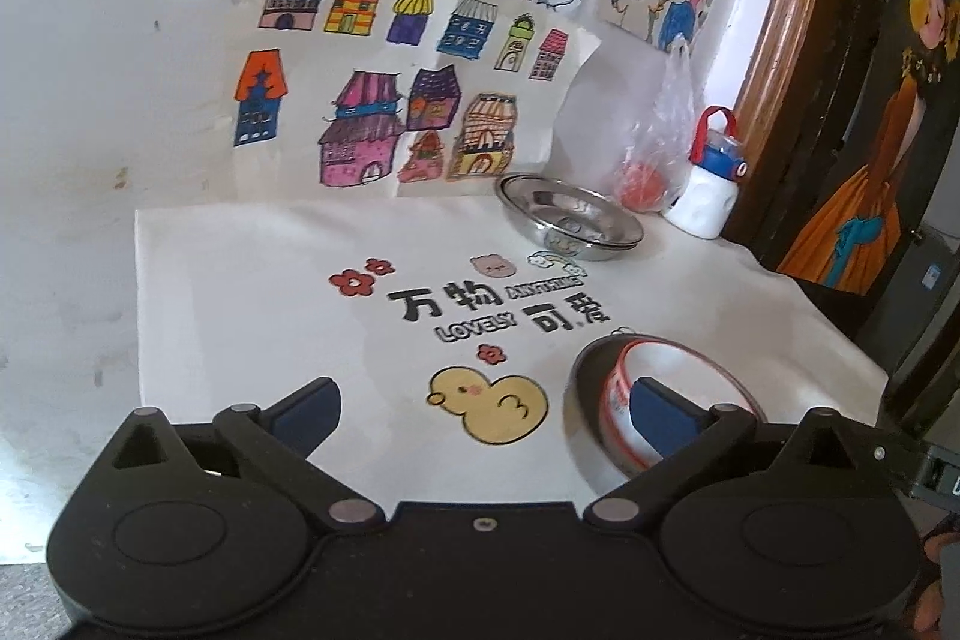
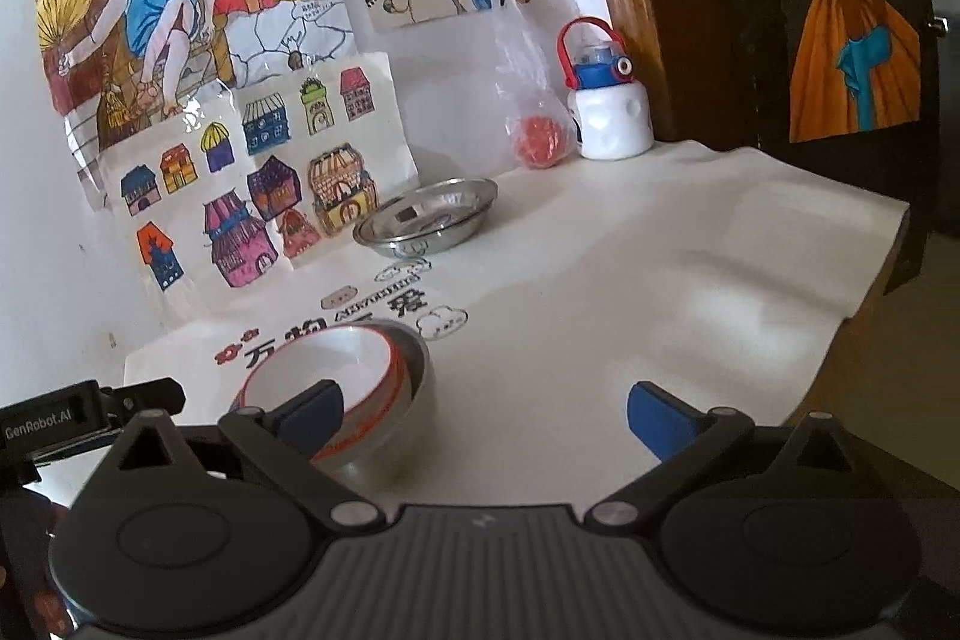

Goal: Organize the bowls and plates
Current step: 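Move both open grippers to the steel bowl holding the white bowls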

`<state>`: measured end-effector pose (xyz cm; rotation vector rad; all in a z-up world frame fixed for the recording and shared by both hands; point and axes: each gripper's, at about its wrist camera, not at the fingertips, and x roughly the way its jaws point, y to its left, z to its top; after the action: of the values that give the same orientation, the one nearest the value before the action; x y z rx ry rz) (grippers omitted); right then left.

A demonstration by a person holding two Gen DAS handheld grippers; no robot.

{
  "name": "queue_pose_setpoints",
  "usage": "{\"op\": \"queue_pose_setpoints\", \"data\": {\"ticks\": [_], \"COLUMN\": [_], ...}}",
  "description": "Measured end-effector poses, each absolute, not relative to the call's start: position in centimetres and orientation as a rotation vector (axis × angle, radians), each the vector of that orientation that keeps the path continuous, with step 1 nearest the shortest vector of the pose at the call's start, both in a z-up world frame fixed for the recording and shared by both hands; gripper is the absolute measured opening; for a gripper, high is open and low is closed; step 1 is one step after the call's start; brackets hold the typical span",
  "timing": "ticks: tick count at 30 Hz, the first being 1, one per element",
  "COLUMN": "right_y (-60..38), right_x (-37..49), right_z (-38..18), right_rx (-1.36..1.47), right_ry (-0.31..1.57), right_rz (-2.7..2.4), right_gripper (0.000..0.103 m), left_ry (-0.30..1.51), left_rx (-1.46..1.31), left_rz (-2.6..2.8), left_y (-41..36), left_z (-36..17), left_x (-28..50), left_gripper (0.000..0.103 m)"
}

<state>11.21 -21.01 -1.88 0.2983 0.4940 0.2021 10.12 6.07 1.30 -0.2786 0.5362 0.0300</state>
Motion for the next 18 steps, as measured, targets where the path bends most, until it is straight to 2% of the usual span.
{"op": "queue_pose_setpoints", "data": {"ticks": [18], "right_y": [-20.8], "right_x": [10.8], "right_z": [-3.3], "right_rx": [0.233], "right_ry": [0.482], "right_rz": [0.182], "right_gripper": [0.103], "left_ry": [0.499], "left_rx": [-0.186], "left_rz": [0.076], "left_y": [5.9], "left_z": [0.2], "left_x": [8.8], "left_gripper": [0.102]}}
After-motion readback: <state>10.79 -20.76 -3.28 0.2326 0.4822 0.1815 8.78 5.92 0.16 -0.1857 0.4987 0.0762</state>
